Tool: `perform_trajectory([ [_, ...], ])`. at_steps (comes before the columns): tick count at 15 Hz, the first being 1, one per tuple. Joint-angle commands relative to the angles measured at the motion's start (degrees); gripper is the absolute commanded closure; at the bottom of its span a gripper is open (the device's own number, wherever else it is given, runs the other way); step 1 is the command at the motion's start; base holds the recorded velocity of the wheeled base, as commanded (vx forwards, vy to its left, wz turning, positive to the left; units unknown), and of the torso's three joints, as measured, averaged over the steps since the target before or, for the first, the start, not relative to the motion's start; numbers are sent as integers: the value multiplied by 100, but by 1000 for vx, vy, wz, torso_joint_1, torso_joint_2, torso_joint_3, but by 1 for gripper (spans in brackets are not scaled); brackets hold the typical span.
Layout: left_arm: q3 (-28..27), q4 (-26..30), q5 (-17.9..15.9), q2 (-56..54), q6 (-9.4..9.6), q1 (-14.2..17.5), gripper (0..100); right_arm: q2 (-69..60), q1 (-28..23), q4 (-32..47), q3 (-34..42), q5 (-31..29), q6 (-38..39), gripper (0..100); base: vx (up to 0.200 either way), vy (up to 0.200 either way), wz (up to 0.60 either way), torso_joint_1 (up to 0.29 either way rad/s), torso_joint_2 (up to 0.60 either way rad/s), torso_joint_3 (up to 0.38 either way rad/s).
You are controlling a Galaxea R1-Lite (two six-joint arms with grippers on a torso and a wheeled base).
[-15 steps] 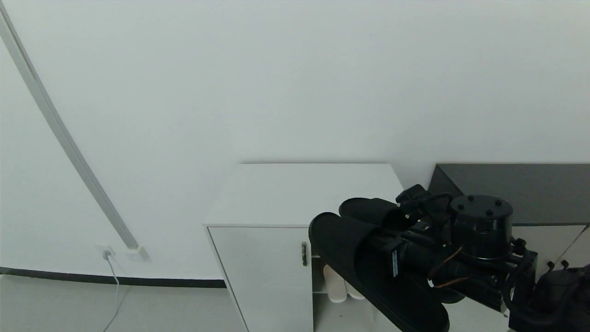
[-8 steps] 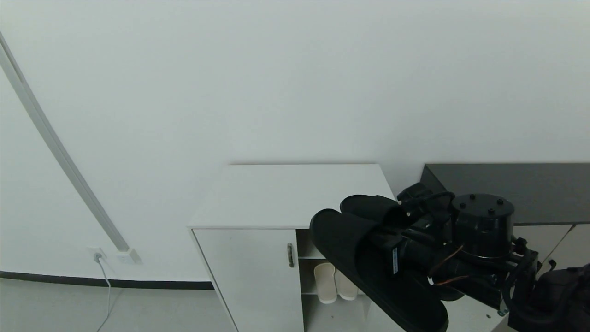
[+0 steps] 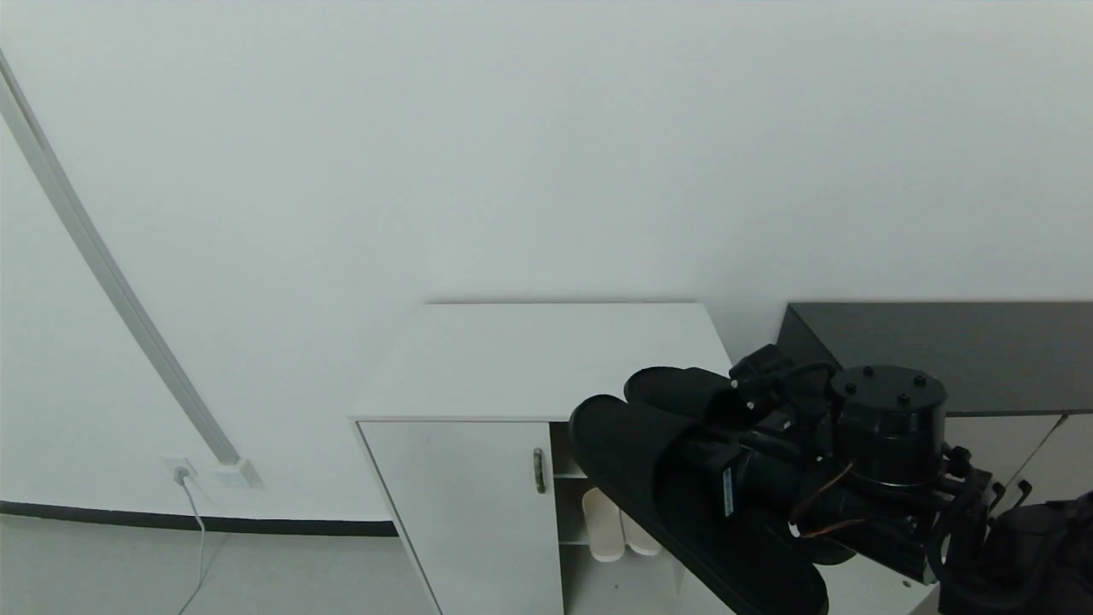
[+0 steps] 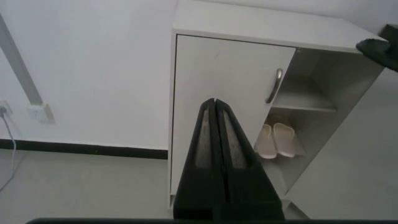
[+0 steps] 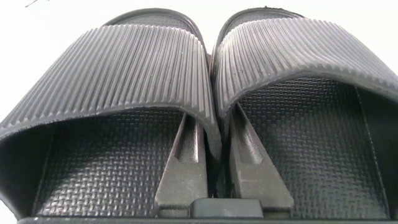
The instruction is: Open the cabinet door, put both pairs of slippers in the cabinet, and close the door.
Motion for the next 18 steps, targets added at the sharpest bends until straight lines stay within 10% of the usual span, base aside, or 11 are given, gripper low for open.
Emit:
perform_trajectory([
  [1,2,2,3,8,-1,-2,100,16,2,-2,7,-7,-1,100,0,0,0,-168,330,168],
  [18,-7,2,-5,-1,-1,-2,100,218,205,-776,526,-33,-10,100,0,0,0,-167,387,212],
])
